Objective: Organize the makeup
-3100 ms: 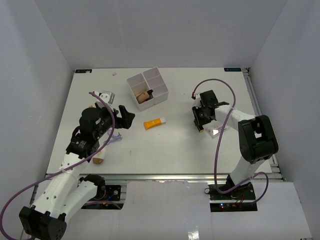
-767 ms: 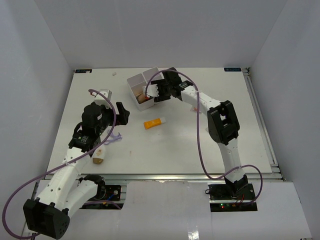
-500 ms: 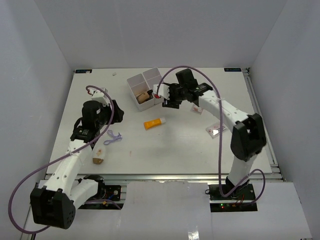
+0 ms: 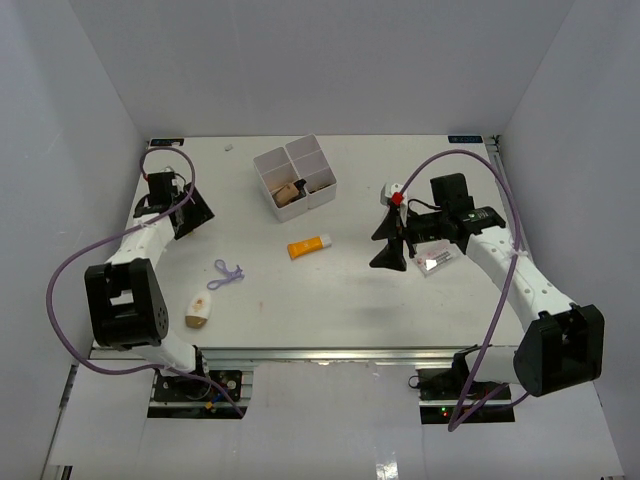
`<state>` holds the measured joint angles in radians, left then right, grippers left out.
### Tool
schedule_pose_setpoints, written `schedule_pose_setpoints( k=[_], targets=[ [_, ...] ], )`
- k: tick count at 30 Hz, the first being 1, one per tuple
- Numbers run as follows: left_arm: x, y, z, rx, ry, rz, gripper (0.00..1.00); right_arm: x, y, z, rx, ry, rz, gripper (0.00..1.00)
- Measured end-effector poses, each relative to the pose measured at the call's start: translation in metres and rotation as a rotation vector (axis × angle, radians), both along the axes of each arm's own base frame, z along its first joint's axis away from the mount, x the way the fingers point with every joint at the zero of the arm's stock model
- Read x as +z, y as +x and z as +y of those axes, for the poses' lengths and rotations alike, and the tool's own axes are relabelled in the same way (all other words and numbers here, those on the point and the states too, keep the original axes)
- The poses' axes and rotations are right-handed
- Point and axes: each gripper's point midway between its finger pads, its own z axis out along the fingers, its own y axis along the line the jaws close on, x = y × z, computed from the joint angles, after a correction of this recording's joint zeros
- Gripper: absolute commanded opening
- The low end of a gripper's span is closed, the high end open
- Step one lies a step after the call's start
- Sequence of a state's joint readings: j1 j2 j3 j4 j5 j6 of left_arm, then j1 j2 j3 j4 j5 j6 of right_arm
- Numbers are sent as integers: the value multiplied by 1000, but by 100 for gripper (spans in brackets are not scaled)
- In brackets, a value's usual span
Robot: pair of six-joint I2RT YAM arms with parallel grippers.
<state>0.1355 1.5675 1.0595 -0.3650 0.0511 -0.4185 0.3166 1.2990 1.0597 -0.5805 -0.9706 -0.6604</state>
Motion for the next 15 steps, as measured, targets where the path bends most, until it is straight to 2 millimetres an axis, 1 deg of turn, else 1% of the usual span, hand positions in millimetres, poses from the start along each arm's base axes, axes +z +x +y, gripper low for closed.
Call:
schedule_pose_setpoints(
  k=[2,4,8,9,11,15],
  targets=[
    [-5,13,10,25,22,23,75,-4,-5,-4,-6,13,35,82],
    [-11,22,17,43,43,45,75,-1,-7,-5,-4,28,40,82],
    [-23,28,29,69,83,95,75,12,-13,-4,12,62,14,82],
    [-25,28,32,74,95,113,74,15,-15,-4,16,68,6,82],
    [-26,34,38,84,119,124,73,20,-17,-4,20,76,-7,82],
    [-35,43,48,97,155,153,71,20,-20,-5,22,80,-13,82]
  ],
)
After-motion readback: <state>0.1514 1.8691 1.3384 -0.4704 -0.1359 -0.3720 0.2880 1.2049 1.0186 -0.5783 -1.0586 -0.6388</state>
